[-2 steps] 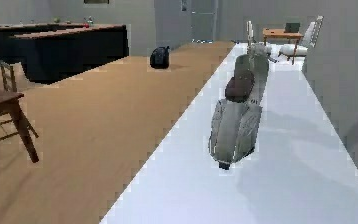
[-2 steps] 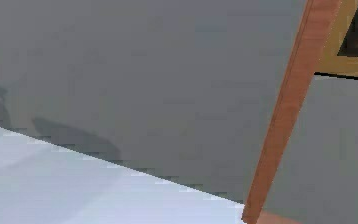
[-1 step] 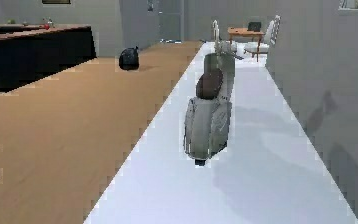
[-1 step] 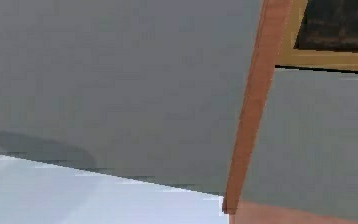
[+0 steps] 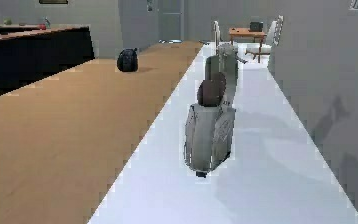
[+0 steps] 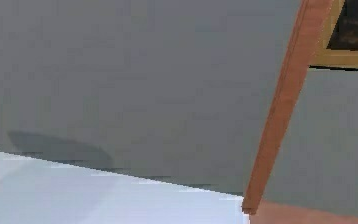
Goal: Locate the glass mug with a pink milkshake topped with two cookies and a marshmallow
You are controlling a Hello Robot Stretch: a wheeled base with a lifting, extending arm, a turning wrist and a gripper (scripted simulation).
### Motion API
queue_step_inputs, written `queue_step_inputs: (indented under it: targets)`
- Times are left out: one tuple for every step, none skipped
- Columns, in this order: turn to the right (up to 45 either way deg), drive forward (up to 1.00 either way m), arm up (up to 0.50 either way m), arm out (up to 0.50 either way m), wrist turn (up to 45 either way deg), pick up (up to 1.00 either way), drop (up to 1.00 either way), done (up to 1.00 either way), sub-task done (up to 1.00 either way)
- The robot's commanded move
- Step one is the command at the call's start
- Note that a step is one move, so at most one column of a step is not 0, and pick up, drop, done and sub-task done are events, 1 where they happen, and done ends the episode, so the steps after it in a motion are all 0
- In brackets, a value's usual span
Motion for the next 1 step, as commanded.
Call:
queue_step_inputs:
  targets:
    - [-33.0,0.00,0.00,0.00,0.0,0.00,0.00,0.00,0.00]
